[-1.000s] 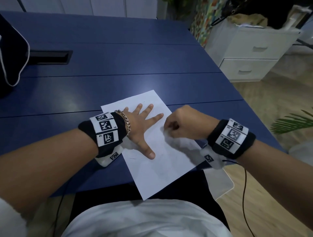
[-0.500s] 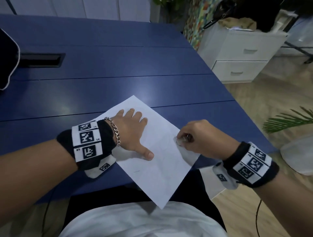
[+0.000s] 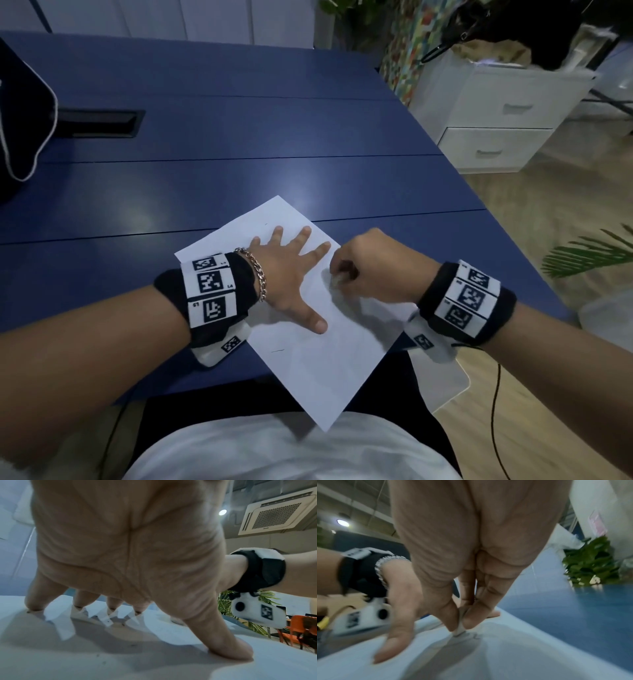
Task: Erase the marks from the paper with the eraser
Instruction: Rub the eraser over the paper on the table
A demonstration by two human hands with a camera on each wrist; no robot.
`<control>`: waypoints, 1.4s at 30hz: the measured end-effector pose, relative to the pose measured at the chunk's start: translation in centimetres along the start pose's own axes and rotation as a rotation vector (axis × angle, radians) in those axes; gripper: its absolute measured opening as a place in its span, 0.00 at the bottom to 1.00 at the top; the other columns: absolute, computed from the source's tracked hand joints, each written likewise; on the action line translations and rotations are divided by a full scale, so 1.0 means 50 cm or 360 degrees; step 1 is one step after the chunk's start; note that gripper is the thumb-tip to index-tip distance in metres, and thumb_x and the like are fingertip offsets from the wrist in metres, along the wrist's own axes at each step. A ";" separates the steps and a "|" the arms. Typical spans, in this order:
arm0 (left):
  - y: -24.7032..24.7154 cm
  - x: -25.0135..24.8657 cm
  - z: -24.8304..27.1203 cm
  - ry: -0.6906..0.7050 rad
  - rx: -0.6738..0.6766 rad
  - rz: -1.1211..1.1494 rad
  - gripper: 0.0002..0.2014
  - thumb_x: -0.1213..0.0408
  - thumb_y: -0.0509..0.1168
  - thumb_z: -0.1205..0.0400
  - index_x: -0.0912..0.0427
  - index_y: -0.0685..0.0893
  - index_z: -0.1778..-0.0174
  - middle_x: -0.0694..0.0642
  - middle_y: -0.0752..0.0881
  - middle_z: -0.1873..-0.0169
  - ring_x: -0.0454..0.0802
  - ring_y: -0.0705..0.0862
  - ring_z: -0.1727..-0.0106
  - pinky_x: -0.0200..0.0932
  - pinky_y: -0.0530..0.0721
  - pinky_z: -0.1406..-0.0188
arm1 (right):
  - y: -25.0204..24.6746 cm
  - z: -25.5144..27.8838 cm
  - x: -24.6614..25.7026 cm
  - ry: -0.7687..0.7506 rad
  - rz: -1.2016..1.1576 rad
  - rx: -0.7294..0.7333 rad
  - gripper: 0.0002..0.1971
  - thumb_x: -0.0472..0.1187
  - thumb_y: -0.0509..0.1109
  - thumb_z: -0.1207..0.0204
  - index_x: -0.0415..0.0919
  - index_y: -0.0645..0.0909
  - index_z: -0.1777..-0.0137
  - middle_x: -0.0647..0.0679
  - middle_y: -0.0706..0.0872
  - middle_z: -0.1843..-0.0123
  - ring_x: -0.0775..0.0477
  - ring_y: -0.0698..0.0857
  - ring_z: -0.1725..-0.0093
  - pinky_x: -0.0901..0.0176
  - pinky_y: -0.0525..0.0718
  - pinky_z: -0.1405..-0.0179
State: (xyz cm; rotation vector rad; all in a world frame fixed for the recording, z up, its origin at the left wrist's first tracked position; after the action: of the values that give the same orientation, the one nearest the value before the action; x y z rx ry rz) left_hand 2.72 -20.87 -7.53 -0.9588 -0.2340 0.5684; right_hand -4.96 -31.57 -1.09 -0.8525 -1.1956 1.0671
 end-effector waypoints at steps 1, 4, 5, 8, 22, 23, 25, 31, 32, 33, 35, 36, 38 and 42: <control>0.000 -0.001 0.001 -0.0006 0.0004 0.0007 0.76 0.11 0.69 0.42 0.31 0.25 0.11 0.49 0.24 0.09 0.73 0.31 0.08 0.82 0.45 0.12 | 0.010 0.008 0.013 -0.0054 -0.0011 0.0083 0.05 0.43 0.75 0.23 0.49 0.91 0.51 0.55 0.92 0.61 0.53 0.88 0.61 0.58 0.88 0.58; -0.001 -0.003 0.006 -0.0027 -0.0001 0.0029 0.75 0.12 0.70 0.42 0.30 0.25 0.12 0.47 0.24 0.09 0.75 0.30 0.09 0.85 0.45 0.15 | 0.007 0.004 0.001 -0.0036 -0.0022 0.0122 0.05 0.43 0.76 0.23 0.51 0.92 0.50 0.57 0.92 0.60 0.56 0.88 0.61 0.62 0.87 0.58; -0.001 -0.003 0.007 -0.0034 0.0004 0.0036 0.75 0.12 0.70 0.42 0.29 0.25 0.12 0.46 0.24 0.09 0.77 0.30 0.09 0.86 0.46 0.16 | -0.001 -0.006 -0.015 0.0012 -0.0004 0.0061 0.05 0.42 0.76 0.24 0.50 0.92 0.51 0.56 0.92 0.60 0.55 0.88 0.61 0.58 0.88 0.57; -0.001 -0.004 0.009 -0.0048 0.0029 0.0045 0.75 0.11 0.70 0.43 0.28 0.24 0.13 0.44 0.23 0.10 0.77 0.30 0.09 0.90 0.50 0.19 | -0.017 -0.018 -0.032 0.0078 0.0005 -0.0121 0.05 0.39 0.74 0.26 0.46 0.91 0.55 0.52 0.91 0.63 0.47 0.88 0.62 0.47 0.90 0.58; -0.032 0.012 -0.003 0.0088 0.0110 -0.0151 0.75 0.14 0.73 0.43 0.25 0.24 0.14 0.41 0.23 0.10 0.72 0.28 0.09 0.92 0.43 0.19 | -0.020 -0.031 -0.062 0.0060 -0.0039 -0.0016 0.08 0.41 0.79 0.27 0.52 0.93 0.49 0.58 0.92 0.60 0.60 0.88 0.61 0.69 0.83 0.62; -0.045 0.018 -0.005 0.0130 0.0101 -0.0237 0.75 0.14 0.74 0.42 0.25 0.25 0.14 0.43 0.23 0.10 0.72 0.27 0.09 0.89 0.40 0.17 | -0.020 -0.030 -0.062 0.0056 -0.0054 -0.0001 0.08 0.41 0.79 0.27 0.52 0.93 0.49 0.59 0.92 0.60 0.60 0.88 0.61 0.69 0.83 0.62; -0.064 0.028 -0.006 0.0167 0.0083 -0.0294 0.74 0.18 0.77 0.39 0.26 0.27 0.12 0.47 0.23 0.10 0.69 0.26 0.09 0.83 0.38 0.14 | -0.020 -0.025 -0.059 0.0018 -0.0054 0.0008 0.08 0.41 0.78 0.26 0.52 0.93 0.49 0.58 0.92 0.59 0.59 0.88 0.60 0.68 0.85 0.60; -0.013 0.013 -0.003 0.0182 0.0079 -0.0128 0.74 0.11 0.69 0.43 0.25 0.21 0.16 0.47 0.18 0.13 0.69 0.23 0.10 0.83 0.33 0.15 | -0.017 -0.023 -0.049 -0.0078 0.0004 -0.0055 0.08 0.40 0.76 0.26 0.50 0.92 0.48 0.56 0.89 0.61 0.58 0.86 0.64 0.71 0.79 0.65; -0.009 0.013 -0.005 0.0177 0.0055 -0.0116 0.75 0.10 0.69 0.45 0.25 0.21 0.16 0.47 0.17 0.13 0.69 0.23 0.11 0.83 0.32 0.16 | -0.015 -0.020 -0.048 -0.0079 -0.0007 -0.0068 0.08 0.41 0.77 0.26 0.50 0.92 0.48 0.55 0.89 0.61 0.57 0.86 0.64 0.70 0.80 0.65; -0.008 0.013 -0.006 0.0175 0.0038 -0.0104 0.76 0.10 0.69 0.46 0.25 0.21 0.16 0.47 0.17 0.13 0.70 0.23 0.11 0.83 0.32 0.16 | -0.013 -0.015 -0.045 -0.0088 -0.0029 -0.0059 0.07 0.41 0.77 0.26 0.50 0.92 0.49 0.55 0.90 0.61 0.57 0.86 0.64 0.69 0.81 0.65; -0.008 0.013 -0.007 0.0175 0.0020 -0.0098 0.76 0.10 0.70 0.46 0.25 0.21 0.16 0.47 0.18 0.12 0.70 0.23 0.10 0.82 0.32 0.15 | -0.002 -0.003 -0.034 -0.0130 -0.0077 0.0054 0.06 0.43 0.78 0.25 0.53 0.92 0.51 0.58 0.90 0.61 0.59 0.87 0.64 0.72 0.81 0.64; -0.009 0.013 -0.007 0.0173 0.0011 -0.0103 0.76 0.10 0.70 0.46 0.25 0.22 0.16 0.47 0.19 0.12 0.70 0.24 0.10 0.82 0.32 0.15 | 0.003 0.000 -0.029 -0.0147 -0.0078 0.0127 0.06 0.44 0.78 0.25 0.54 0.93 0.50 0.60 0.90 0.61 0.61 0.87 0.63 0.74 0.80 0.64; -0.009 0.013 -0.008 0.0171 0.0002 -0.0112 0.77 0.10 0.70 0.47 0.24 0.21 0.16 0.47 0.19 0.12 0.70 0.24 0.10 0.83 0.32 0.15 | -0.003 -0.007 -0.028 -0.0148 -0.0045 0.0136 0.07 0.44 0.77 0.25 0.54 0.93 0.49 0.60 0.89 0.60 0.61 0.87 0.62 0.73 0.79 0.64; -0.011 0.013 -0.007 0.0165 0.0032 -0.0098 0.77 0.11 0.71 0.45 0.26 0.21 0.15 0.46 0.18 0.12 0.68 0.23 0.10 0.82 0.32 0.15 | -0.024 -0.022 -0.033 -0.0121 0.0026 -0.0123 0.07 0.41 0.75 0.26 0.48 0.92 0.51 0.54 0.89 0.62 0.53 0.86 0.64 0.57 0.86 0.62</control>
State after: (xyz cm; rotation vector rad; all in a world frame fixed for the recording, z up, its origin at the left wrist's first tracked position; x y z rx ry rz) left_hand 3.60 -21.00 -7.31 -0.9558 -0.1641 0.4626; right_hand -3.69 -33.49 -0.67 -0.8893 -1.3026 1.0801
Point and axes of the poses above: each hand's wrist, its own z-axis away from the middle knuckle, its own y-axis out of the palm, x = y × z, the point moved 8 cm from there along -z, towards the middle knuckle
